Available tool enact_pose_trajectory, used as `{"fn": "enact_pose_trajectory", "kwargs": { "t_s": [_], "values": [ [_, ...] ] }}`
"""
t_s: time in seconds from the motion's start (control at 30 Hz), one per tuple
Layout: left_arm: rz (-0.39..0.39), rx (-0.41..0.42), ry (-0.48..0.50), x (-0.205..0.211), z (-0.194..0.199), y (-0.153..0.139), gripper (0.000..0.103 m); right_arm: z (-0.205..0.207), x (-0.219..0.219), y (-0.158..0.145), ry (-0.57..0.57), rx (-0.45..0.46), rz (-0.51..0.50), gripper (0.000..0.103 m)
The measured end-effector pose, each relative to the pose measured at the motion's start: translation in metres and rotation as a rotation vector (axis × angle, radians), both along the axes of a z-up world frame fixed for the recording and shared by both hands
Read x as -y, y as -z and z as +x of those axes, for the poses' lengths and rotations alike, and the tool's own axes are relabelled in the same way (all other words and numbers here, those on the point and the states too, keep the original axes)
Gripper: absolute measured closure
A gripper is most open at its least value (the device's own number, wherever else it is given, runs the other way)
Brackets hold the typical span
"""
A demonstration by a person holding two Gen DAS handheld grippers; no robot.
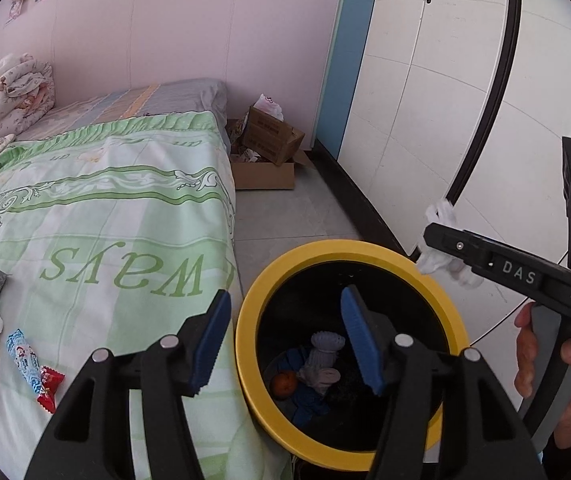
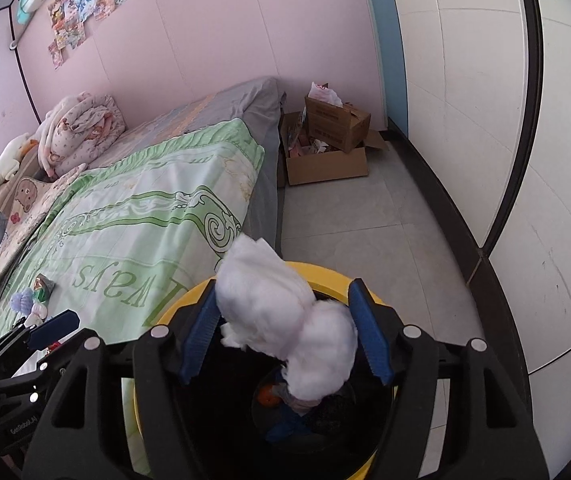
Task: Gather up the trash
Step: 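Open both tools to drop the tissue and cloth bundles into the bin, then move both tools back over the remaining trash on the bed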
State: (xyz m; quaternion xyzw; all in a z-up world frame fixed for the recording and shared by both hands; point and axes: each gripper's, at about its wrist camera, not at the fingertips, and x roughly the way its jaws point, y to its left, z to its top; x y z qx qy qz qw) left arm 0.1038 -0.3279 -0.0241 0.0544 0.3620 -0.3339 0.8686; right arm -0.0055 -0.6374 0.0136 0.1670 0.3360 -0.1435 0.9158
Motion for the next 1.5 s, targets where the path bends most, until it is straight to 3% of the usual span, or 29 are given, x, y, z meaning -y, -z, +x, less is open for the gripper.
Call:
{"fn": "enact_pose_trajectory", "kwargs": {
  "t_s": [0.43, 0.77, 1.5],
  "values": [
    [-0.013, 0.01, -0.049, -0.029, 0.005, -0.007, 0.048, -0.004, -0.013, -0.013, -0.009, 0.004, -0.012, 0.04],
    [-0.036, 0.049, -0.118, -0.074, 0.011, -0.028, 0.048, -0.001, -0.041, -0.039, -0.049, 0.033, -0.039, 0.039],
    [-0.053, 0.125, -0.281, -0.179, 0.017, -0.066, 0.036, 0.036, -0.16, -0.096, -0.236, 0.107, -0.103, 0.034]
  ]
}}
